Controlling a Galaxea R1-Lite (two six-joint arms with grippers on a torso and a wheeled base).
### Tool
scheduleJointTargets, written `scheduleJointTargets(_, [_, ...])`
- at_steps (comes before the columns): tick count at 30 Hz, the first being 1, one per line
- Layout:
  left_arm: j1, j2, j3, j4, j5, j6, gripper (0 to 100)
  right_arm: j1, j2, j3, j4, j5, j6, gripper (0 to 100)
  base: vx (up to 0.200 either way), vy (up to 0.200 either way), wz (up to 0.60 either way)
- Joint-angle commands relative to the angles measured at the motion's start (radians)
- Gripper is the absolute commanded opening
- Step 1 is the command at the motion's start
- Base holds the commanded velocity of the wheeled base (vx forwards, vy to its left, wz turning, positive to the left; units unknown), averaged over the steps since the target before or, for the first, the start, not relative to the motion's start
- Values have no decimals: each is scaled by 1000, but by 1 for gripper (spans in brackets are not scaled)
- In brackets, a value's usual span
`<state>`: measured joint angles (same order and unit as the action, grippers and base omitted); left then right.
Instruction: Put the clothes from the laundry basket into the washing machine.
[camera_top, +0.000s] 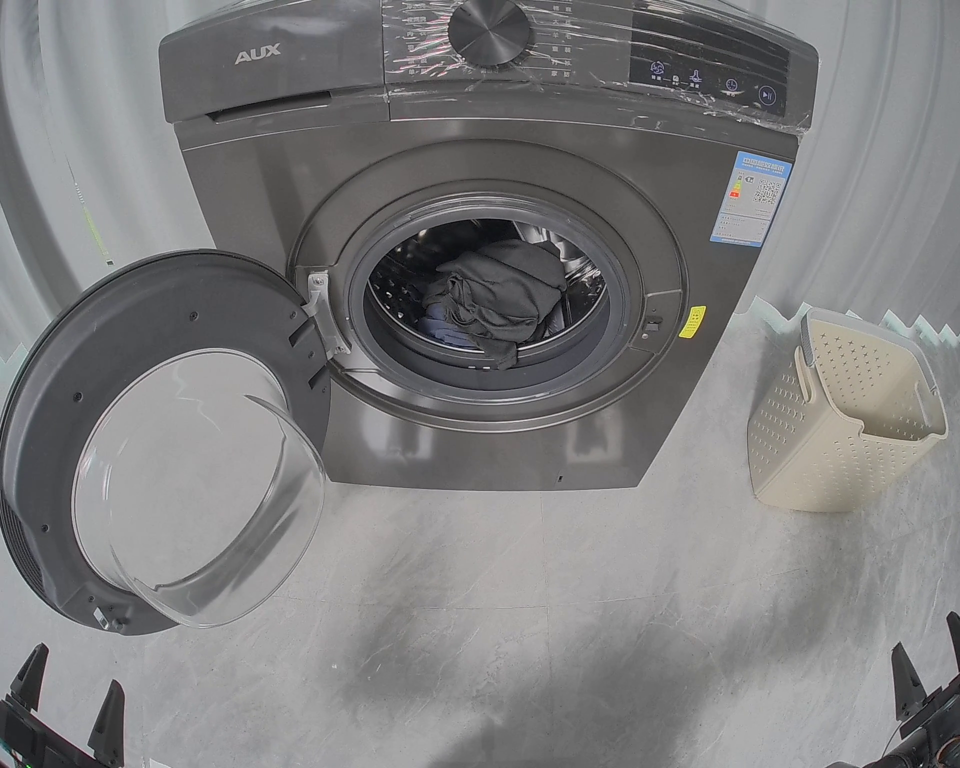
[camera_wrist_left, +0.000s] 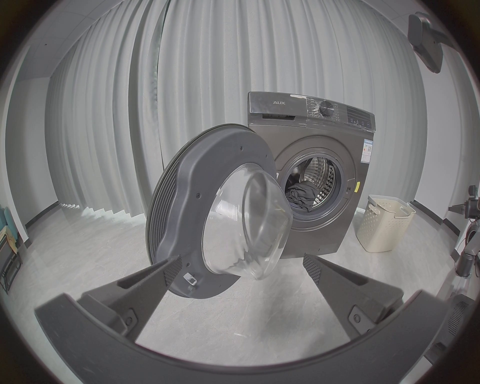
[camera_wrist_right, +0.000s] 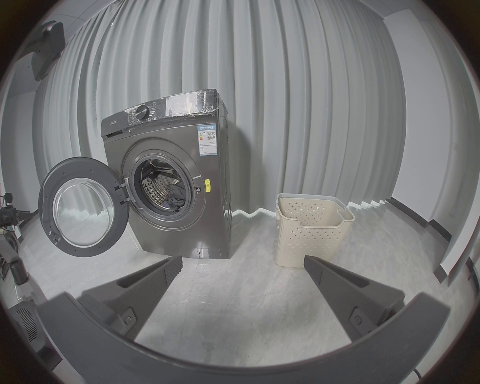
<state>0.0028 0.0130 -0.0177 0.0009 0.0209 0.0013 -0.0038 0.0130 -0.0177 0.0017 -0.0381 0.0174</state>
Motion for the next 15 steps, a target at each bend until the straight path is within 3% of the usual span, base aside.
scheduleJointTargets(1, [0,-11,18,1,1,-1,100,1,-13,18,0,0,-1,100,0,0,600])
scheduleJointTargets(11, [0,-11,18,1,-1,0,100,1,-13,18,0,0,-1,100,0,0,0])
scheduleJointTargets(15, [0,-11,18,1,1,5,100,1,-13,18,0,0,1,100,0,200,0])
